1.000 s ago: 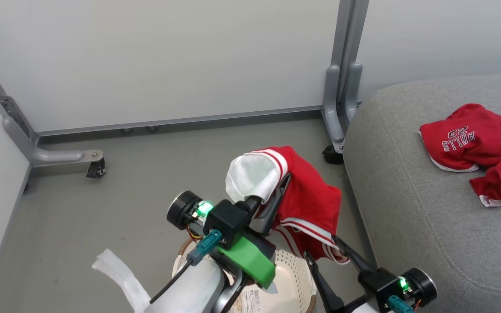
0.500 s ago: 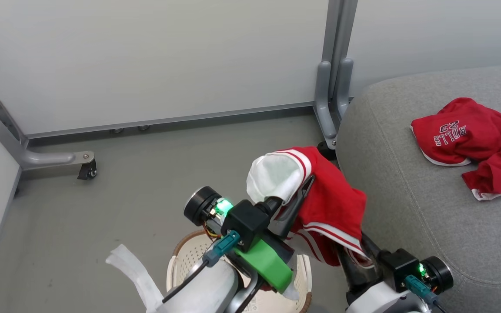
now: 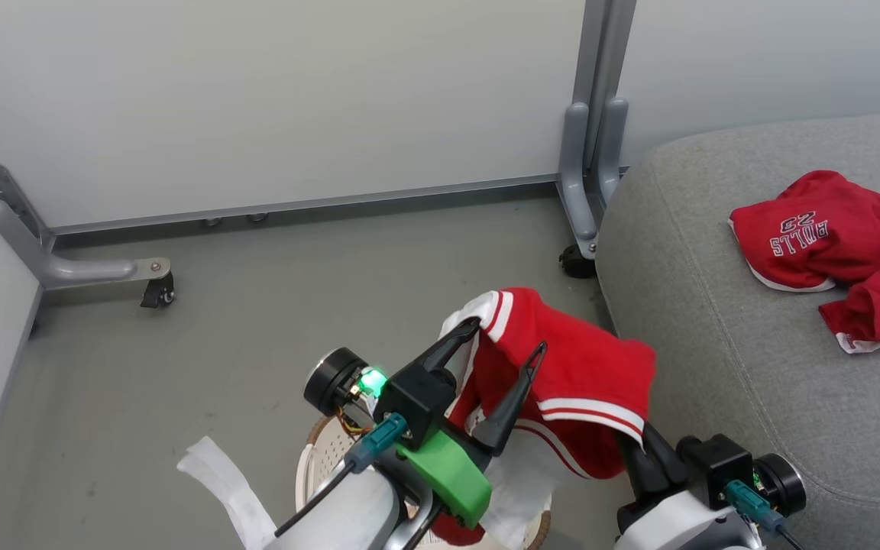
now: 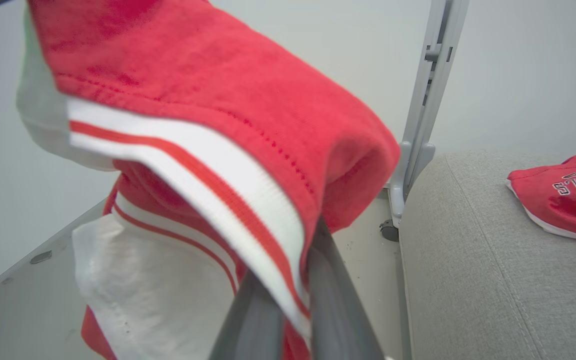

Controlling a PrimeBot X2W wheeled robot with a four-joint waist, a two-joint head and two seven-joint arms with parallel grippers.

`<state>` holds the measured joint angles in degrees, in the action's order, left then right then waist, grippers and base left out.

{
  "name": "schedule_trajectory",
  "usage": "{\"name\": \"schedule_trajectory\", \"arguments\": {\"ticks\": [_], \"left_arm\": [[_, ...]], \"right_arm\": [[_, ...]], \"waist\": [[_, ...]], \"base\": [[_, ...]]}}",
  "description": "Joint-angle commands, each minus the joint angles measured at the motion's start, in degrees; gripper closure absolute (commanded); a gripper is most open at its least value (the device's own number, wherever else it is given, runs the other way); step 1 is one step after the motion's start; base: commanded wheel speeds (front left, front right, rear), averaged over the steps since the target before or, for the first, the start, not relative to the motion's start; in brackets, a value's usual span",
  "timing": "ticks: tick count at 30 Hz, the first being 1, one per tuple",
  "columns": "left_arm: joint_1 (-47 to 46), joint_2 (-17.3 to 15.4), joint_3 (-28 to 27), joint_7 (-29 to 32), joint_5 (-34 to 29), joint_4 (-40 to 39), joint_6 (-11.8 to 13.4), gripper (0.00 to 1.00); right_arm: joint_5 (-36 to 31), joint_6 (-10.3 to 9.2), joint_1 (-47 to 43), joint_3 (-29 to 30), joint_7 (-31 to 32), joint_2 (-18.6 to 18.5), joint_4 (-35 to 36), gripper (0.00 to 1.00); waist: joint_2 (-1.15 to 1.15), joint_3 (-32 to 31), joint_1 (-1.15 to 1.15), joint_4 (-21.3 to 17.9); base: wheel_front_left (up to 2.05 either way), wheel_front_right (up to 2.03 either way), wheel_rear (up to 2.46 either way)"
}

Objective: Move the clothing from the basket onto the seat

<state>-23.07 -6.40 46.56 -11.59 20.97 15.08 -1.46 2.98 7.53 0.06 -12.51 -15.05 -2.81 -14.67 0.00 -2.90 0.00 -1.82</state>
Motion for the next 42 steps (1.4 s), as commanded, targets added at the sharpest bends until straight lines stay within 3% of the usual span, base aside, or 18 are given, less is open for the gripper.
{"name": "schedule_trajectory", "arguments": {"ticks": [1, 10, 18, 31, 42], "left_arm": [[0.6, -0.5, 0.0, 0.1, 0.2, 0.0, 0.3, 0.0], [1.0, -1.1, 0.4, 0.1, 0.5, 0.2, 0.7, 0.0], [1.6, -1.3, 0.2, -0.1, 1.6, 0.3, 0.9, 0.0], [1.7, -2.9, 0.0, -1.4, 1.5, 0.6, 1.2, 0.0], [-2.1, -4.7, 0.7, -0.9, -0.6, 1.0, 0.8, 0.0]], "right_arm": [[0.5, -0.08, -0.6, 0.2, -0.2, -0.2, 0.1, 1.0], [0.8, -0.08, -0.6, 1.8, -0.2, -0.2, 0.9, 1.0], [0.1, -0.07, -1.0, 4.1, -0.2, -0.2, 2.0, 1.0], [1.2, -0.08, -2.0, 5.2, -0.2, -0.2, 8.1, 1.0], [5.3, -0.07, -0.8, 5.8, -0.2, -0.1, 11.2, 1.0]], "waist": [[0.0, 0.0, 0.0, 0.1], [0.0, 0.2, 0.0, -0.2], [0.0, 1.1, 0.0, -2.8], [0.0, 5.3, 0.0, -14.2], [0.0, 13.0, 0.0, -23.0]], "base": [[0.0, 0.0, 0.0], [0.0, 0.0, 0.0], [0.0, 0.0, 0.0], [0.0, 0.0, 0.0], [0.0, 0.0, 0.0]]}}
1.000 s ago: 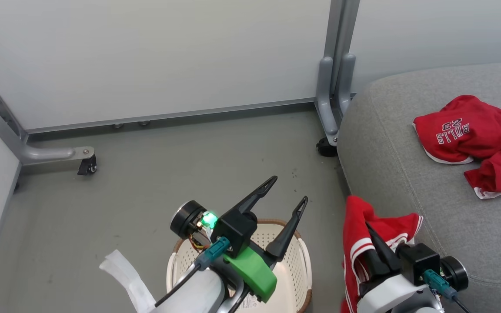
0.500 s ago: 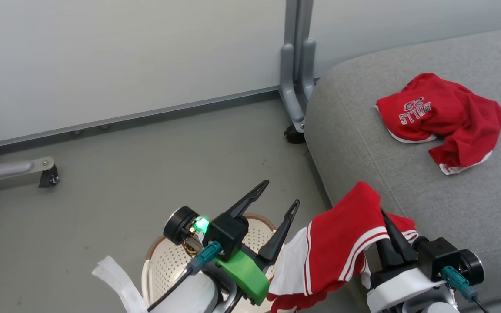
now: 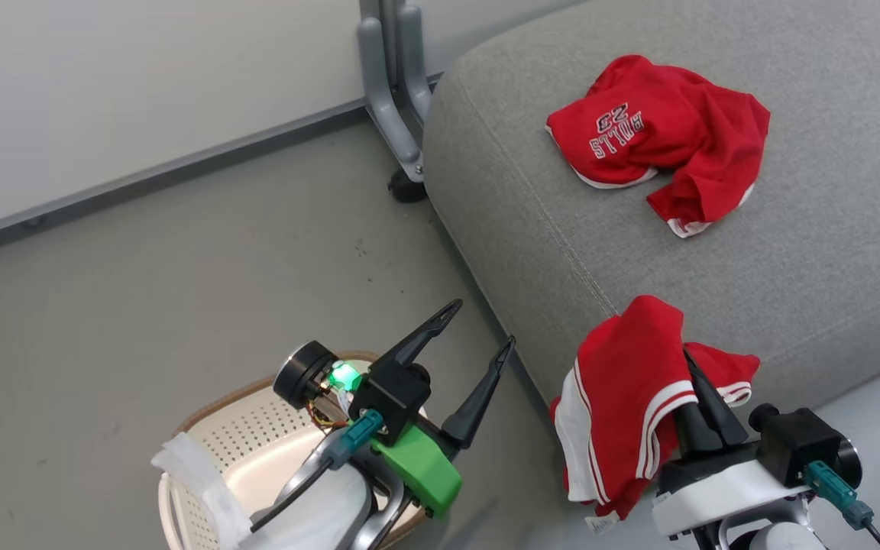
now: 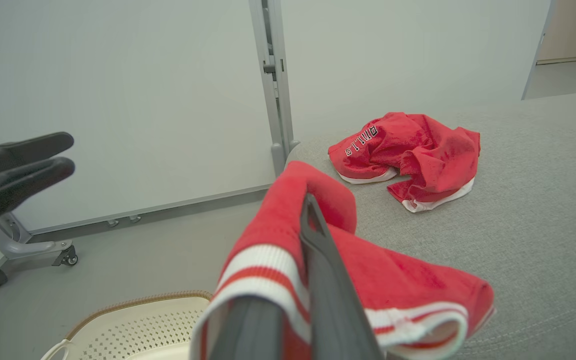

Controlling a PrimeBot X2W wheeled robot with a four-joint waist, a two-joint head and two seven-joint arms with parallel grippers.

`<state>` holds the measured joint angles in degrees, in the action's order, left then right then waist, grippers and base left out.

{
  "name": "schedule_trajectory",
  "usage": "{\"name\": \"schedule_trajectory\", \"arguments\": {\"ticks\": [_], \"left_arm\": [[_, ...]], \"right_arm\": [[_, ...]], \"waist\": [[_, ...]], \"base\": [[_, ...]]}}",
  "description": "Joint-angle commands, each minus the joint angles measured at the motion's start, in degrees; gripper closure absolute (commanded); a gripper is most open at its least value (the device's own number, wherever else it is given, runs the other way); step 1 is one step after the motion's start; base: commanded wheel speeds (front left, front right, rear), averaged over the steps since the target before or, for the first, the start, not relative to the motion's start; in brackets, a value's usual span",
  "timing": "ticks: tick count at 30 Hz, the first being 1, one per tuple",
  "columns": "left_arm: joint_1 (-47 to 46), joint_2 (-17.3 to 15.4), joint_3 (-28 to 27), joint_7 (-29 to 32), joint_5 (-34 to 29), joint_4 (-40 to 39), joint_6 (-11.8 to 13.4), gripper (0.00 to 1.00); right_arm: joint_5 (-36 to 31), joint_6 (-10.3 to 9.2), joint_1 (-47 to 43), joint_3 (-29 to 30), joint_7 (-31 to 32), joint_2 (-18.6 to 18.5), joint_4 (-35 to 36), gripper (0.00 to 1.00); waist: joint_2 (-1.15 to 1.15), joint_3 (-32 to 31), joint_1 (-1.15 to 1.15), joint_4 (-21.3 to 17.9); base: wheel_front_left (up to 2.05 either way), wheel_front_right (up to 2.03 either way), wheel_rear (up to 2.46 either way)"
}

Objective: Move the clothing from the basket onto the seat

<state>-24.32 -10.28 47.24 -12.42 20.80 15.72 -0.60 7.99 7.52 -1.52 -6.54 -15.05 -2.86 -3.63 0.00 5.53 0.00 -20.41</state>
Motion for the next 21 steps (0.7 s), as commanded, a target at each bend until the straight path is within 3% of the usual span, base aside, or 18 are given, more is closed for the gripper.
{"name": "schedule_trajectory", "arguments": {"ticks": [1, 5, 9, 16, 21], "left_arm": [[-1.1, -0.8, 0.1, 0.1, -0.5, 0.3, -0.2, 0.0], [-2.0, -1.1, 0.6, 0.5, -0.8, 0.2, -0.7, 0.0], [-2.8, -1.6, 0.5, 1.6, 0.5, -0.3, -1.9, 0.0], [-6.0, -3.5, 0.5, 5.5, 1.0, -2.6, -3.2, 0.0], [-9.5, -5.1, -0.4, 8.1, 1.3, -5.7, -3.7, 0.0]], "right_arm": [[0.6, -0.07, 0.9, -0.1, -0.2, -0.1, 0.1, 1.0], [1.3, -0.06, 2.1, 1.0, -0.2, 0.0, 0.7, 1.0], [7.3, -0.06, 5.4, 5.2, -0.2, 0.0, 1.8, 1.0], [9.9, -0.05, 21.0, 14.8, -0.2, -0.1, 4.0, 1.0], [11.1, -0.05, 37.3, 23.0, -0.2, -6.8, 3.2, 1.0]], "waist": [[0.0, 5.2, 0.0, -4.7], [0.0, 8.1, 0.0, -5.1], [0.0, 11.8, 0.0, -4.3], [0.0, 20.9, 0.0, -0.5], [0.0, 28.7, 0.0, 3.2]], "base": [[0.0, 0.0, 0.0], [0.0, 0.0, 0.0], [0.0, 0.0, 0.0], [0.0, 0.0, 0.0], [0.0, 0.0, 0.0]]}}
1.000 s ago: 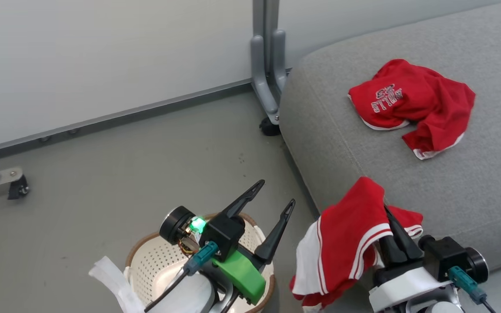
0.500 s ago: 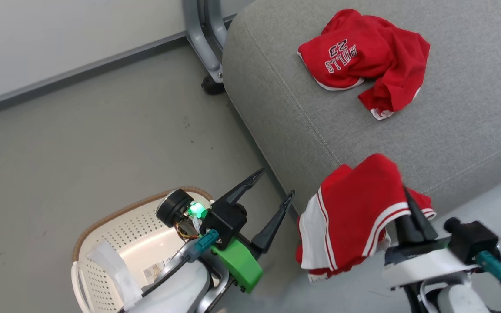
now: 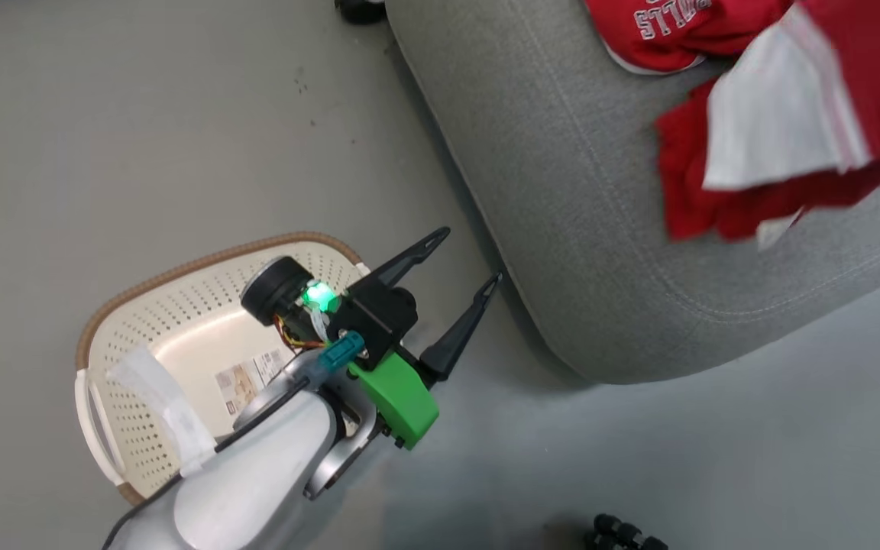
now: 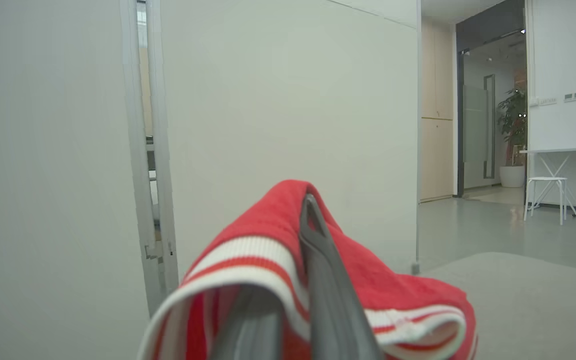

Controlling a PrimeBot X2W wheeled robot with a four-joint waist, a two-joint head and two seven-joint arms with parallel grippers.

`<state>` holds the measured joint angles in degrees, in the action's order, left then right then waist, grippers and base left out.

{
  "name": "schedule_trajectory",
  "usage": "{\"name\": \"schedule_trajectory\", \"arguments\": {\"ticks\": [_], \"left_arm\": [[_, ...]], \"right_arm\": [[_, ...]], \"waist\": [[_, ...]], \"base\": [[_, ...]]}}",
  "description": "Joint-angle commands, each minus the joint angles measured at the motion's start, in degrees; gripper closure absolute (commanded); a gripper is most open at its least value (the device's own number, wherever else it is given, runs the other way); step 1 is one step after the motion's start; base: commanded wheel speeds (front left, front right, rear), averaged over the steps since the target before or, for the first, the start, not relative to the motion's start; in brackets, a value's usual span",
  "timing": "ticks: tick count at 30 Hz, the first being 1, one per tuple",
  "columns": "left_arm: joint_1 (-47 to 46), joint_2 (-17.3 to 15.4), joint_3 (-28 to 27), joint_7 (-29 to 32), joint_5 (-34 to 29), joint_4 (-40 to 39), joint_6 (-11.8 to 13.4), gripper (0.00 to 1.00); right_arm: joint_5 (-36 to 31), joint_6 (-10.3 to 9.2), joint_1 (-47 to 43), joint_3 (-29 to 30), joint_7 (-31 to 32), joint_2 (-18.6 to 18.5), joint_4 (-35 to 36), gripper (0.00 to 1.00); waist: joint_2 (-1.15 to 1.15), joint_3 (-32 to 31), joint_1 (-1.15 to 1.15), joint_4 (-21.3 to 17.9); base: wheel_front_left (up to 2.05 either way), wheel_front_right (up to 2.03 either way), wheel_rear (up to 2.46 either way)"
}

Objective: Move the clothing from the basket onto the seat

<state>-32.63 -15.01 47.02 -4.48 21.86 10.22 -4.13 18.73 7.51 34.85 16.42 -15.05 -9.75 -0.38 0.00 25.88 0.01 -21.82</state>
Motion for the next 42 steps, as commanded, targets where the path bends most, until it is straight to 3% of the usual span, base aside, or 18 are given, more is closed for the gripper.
{"name": "schedule_trajectory", "arguments": {"ticks": [1, 5, 10, 17, 18, 19, 20, 27, 33, 38, 42], "left_arm": [[-1.9, -0.6, -0.4, 0.6, 0.2, -1.0, -0.4, 0.0], [-4.8, -1.8, -0.4, 1.4, -0.6, -3.3, -0.8, 0.0], [-6.0, -2.2, -0.5, 1.1, 0.1, -4.2, -1.4, 0.0], [-6.8, -2.3, -0.3, 0.3, 1.0, -3.6, -1.7, 0.0], [-6.7, -2.2, -0.1, 0.2, 1.0, -3.2, -1.7, 0.0], [-6.5, -2.1, 0.0, 0.1, 1.1, -3.0, -1.7, 0.0], [-6.3, -2.0, 0.1, -0.2, 1.2, -2.6, -1.8, 0.0], [-3.6, -1.1, -0.3, -4.1, 1.5, 0.2, -0.4, 0.0], [0.7, 0.1, -1.8, -8.9, 2.8, 4.1, 1.9, 0.0], [6.3, 1.4, -5.5, -10.7, 4.6, 6.5, 4.0, 0.0], [13.2, 5.6, -14.6, -10.7, 7.5, 5.3, 4.2, 0.0]], "right_arm": [[0.6, -0.03, 4.5, 1.6, -0.2, -1.9, -0.9, 1.0], [0.9, -0.03, 17.0, 7.3, -0.2, -9.9, -5.6, 1.0], [-2.0, -0.03, 24.5, 11.3, -0.2, -14.7, -15.2, 1.0], [-7.2, -0.06, 22.0, 15.2, -0.2, -12.6, -30.7, 1.0], [-7.9, -0.05, 21.2, 15.9, -0.2, -11.6, -32.2, 0.84], [-8.4, -0.06, 20.7, 16.8, -0.2, -11.0, -33.3, 0.36], [-9.2, -0.05, 20.1, 17.8, -0.2, -10.2, -33.8, 0.0], [-10.5, -0.06, 11.1, 19.6, -0.2, -3.3, -27.3, 0.0], [-11.4, -0.06, -2.8, 15.8, -0.2, 2.8, -20.4, 0.0], [-11.7, -0.06, -14.2, 3.4, -0.2, 4.7, -17.5, 0.0], [-11.0, -0.06, -20.6, -6.0, -0.2, 5.5, -16.4, 0.0]], "waist": [[0.0, 10.0, -0.01, 5.4], [0.0, 14.9, -0.01, 8.3], [0.0, 17.9, -0.01, 11.1], [0.0, 19.4, -0.01, 12.5], [0.0, 19.1, -0.01, 12.6], [0.0, 18.8, -0.01, 12.6], [0.0, 18.2, -0.01, 12.5], [0.0, 12.3, -0.01, 10.8], [0.0, 3.7, -0.01, 9.8], [0.0, -4.2, -0.01, 11.0], [0.0, -10.6, -0.01, 14.5]], "base": [[0.0, 0.0, 0.0], [0.0, 0.0, 0.0], [0.0, 0.0, 0.0], [0.0, 0.0, 0.0], [0.0, 0.0, 0.0], [0.0, 0.0, 0.0], [0.0, 0.0, 0.0], [0.0, 0.0, 0.0], [0.0, 0.0, 0.0], [0.0, 0.0, 0.0], [0.0, 0.0, 0.0]]}}
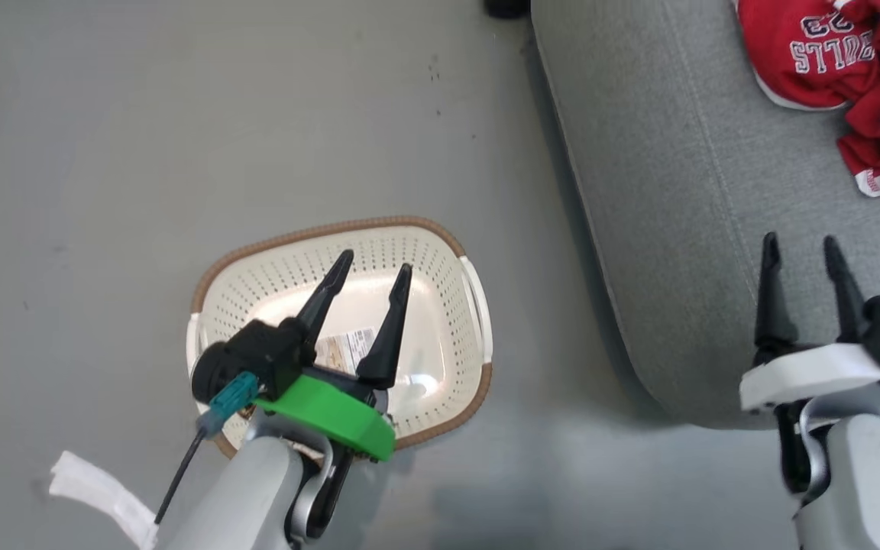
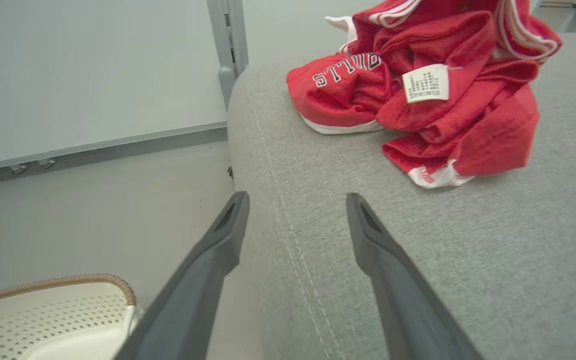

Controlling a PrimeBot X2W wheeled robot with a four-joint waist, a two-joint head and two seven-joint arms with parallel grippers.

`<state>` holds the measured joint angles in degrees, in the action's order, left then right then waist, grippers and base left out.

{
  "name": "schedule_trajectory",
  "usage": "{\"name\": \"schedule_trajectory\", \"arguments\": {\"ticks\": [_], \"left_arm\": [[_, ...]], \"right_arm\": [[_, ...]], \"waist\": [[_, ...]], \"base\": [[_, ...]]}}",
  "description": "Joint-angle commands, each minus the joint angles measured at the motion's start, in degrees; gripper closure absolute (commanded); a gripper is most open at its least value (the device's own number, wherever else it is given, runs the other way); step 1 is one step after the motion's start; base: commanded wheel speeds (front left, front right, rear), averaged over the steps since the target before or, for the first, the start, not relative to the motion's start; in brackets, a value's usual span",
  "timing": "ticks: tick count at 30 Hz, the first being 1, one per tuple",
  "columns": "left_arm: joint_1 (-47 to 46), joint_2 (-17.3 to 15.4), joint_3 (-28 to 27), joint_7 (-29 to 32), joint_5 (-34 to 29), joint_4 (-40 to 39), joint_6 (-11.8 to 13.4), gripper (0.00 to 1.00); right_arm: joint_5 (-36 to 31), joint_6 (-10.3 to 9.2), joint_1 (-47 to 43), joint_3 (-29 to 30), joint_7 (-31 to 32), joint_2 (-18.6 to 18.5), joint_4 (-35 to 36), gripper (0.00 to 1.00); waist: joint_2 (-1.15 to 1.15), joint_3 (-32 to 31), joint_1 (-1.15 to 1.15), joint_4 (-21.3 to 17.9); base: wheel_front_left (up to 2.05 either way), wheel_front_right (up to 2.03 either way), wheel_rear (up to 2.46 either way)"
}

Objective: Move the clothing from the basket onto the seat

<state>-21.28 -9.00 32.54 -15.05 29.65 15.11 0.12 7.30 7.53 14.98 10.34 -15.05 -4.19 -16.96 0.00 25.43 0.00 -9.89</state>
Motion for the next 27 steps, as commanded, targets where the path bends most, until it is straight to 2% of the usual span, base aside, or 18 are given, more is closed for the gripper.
{"name": "schedule_trajectory", "arguments": {"ticks": [1, 5, 12, 19, 27], "left_arm": [[3.4, 0.0, -2.1, -0.1, -0.6, 0.5, 0.0, 0.0], [9.4, 3.4, -9.9, -0.2, -2.2, 2.0, -0.4, 0.0], [18.2, 5.1, -19.5, -0.2, -9.4, -0.8, -1.1, 0.0], [26.4, 5.6, -26.6, -0.1, -15.4, -7.0, -3.2, 0.0], [34.4, 6.0, -28.9, -0.1, -19.1, -11.1, -4.4, 0.0]], "right_arm": [[0.8, -0.08, -1.8, -1.2, -0.2, 0.0, 0.3, 0.0], [0.4, -0.08, -7.1, -7.6, -0.2, 0.6, 0.2, 0.0], [-0.8, -0.07, -13.1, -13.5, -0.2, 1.0, 1.7, 0.0], [0.5, -0.07, -17.7, -13.9, -0.2, 1.2, 6.8, 0.0], [-0.5, -0.07, -23.8, -11.9, -0.2, 1.2, 11.6, 0.0]], "waist": [[0.0, -11.4, 0.0, 3.3], [0.0, -18.4, 0.0, 7.5], [0.0, -26.4, 0.0, 11.3], [0.0, -30.2, 0.0, 12.1], [0.0, -33.3, 0.0, 12.5]], "base": [[0.0, 0.0, 0.0], [0.0, 0.0, 0.0], [0.0, 0.0, 0.0], [0.0, 0.0, 0.0], [0.0, 0.0, 0.0]]}}
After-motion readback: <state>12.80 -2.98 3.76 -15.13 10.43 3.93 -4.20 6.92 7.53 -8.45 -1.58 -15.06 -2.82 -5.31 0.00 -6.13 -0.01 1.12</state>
